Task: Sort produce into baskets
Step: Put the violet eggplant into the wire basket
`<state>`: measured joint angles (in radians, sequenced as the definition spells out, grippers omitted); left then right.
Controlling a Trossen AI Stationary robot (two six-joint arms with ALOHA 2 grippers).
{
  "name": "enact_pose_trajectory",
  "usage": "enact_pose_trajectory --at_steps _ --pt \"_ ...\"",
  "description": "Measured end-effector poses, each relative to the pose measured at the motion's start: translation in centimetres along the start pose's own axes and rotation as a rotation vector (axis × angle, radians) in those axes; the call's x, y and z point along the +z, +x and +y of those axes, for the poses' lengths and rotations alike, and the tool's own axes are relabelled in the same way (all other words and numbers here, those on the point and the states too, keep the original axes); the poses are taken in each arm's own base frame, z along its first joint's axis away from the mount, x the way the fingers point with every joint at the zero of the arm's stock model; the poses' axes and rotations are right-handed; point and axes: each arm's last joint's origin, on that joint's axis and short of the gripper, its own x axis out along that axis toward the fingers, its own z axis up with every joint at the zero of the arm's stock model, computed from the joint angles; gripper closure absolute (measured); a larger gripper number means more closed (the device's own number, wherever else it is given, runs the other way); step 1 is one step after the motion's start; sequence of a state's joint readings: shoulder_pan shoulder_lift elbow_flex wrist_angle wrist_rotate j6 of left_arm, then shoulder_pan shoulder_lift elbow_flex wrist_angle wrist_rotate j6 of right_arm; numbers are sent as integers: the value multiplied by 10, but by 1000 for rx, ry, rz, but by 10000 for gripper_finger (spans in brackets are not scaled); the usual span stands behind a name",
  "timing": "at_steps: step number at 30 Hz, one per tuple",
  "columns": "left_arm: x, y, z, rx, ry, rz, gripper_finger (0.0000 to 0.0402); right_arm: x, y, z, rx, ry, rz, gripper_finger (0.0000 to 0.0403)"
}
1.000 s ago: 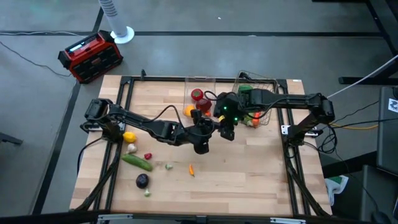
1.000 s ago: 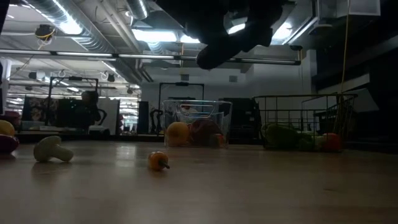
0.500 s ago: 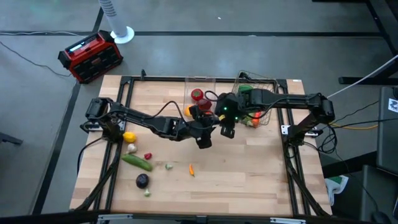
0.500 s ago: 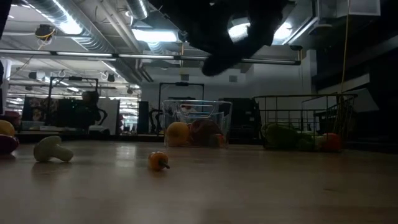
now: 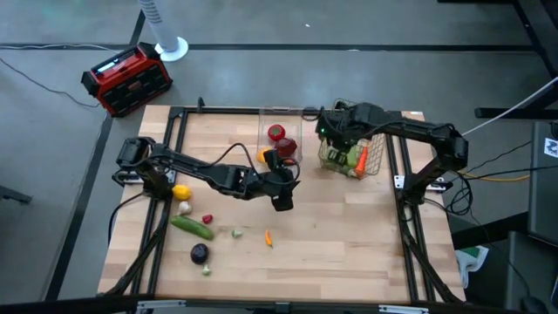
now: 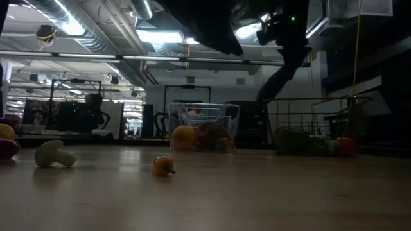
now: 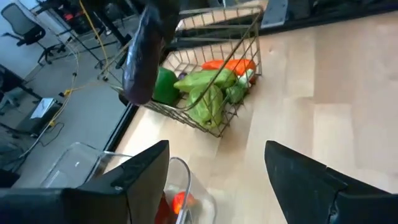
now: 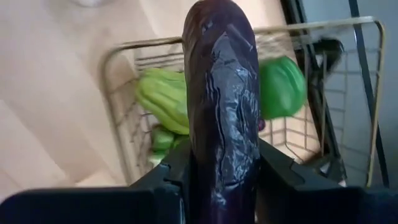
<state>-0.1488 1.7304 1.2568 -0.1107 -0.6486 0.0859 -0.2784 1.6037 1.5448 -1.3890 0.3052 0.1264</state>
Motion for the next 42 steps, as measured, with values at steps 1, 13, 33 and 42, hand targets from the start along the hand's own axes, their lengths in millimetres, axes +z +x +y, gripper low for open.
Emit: enact_pose_trajectory --at_steps 1,13,33,42 --pt "2 -4 1 -4 2 -3 141 0 1 -4 -3 9 9 290" --pt "2 -57 4 -74 7 70 141 -1 10 -38 -115 80 55 290" --pt "-55 -141 -32 -412 -223 785 141 -12 10 -39 -63 31 165 268" --pt "-65 -176 -55 -359 -532 959 141 -11 11 -39 -65 35 156 171"
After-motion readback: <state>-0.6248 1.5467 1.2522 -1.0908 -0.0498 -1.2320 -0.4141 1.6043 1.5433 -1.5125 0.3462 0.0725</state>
